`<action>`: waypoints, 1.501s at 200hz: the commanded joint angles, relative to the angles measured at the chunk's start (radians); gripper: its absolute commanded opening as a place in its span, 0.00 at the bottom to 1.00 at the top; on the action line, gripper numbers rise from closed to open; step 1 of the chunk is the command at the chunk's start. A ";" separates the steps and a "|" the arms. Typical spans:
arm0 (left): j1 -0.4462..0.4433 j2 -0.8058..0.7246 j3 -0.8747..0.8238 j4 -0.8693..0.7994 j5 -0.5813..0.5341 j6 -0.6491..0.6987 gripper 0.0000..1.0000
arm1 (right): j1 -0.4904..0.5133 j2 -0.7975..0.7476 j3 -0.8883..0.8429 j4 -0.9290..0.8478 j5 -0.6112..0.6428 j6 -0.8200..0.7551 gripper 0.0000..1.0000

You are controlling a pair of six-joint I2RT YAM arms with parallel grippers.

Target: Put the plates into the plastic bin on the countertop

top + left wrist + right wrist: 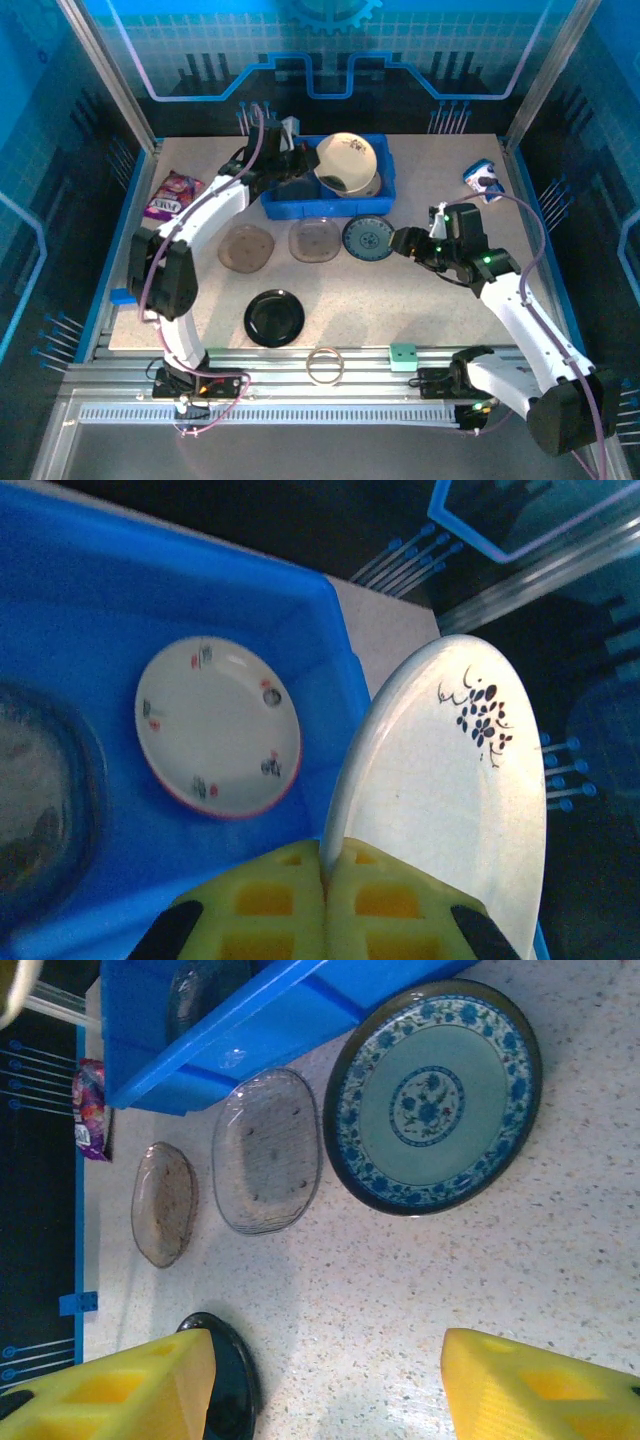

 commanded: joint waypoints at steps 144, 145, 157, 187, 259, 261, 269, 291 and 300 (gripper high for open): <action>0.016 0.485 0.335 0.086 -0.014 -0.085 0.00 | -0.049 0.009 -0.079 0.000 -0.040 0.001 0.62; 0.016 0.486 0.338 0.086 -0.013 -0.087 0.00 | -0.049 0.009 -0.079 0.000 -0.041 0.001 0.62; 0.015 0.504 0.364 0.080 -0.013 -0.092 0.00 | -0.051 0.008 -0.083 0.000 -0.041 0.001 0.62; 0.015 0.573 0.468 0.015 -0.012 -0.083 0.00 | -0.060 0.015 -0.089 -0.004 -0.050 -0.007 0.62; 0.015 0.650 0.583 -0.091 -0.028 -0.065 0.00 | -0.068 0.031 -0.091 0.001 -0.059 -0.021 0.62; 0.015 0.650 0.586 -0.093 -0.028 -0.064 0.00 | -0.068 0.031 -0.092 0.001 -0.059 -0.021 0.62; 0.015 0.655 0.598 -0.104 -0.028 -0.059 0.02 | -0.067 0.035 -0.090 0.001 -0.059 -0.023 0.62; 0.015 0.668 0.627 -0.131 -0.028 -0.048 0.19 | -0.068 0.045 -0.086 -0.002 -0.054 -0.029 0.62; 0.016 0.675 0.637 -0.135 -0.022 -0.047 0.24 | -0.067 0.048 -0.082 -0.004 -0.054 -0.032 0.62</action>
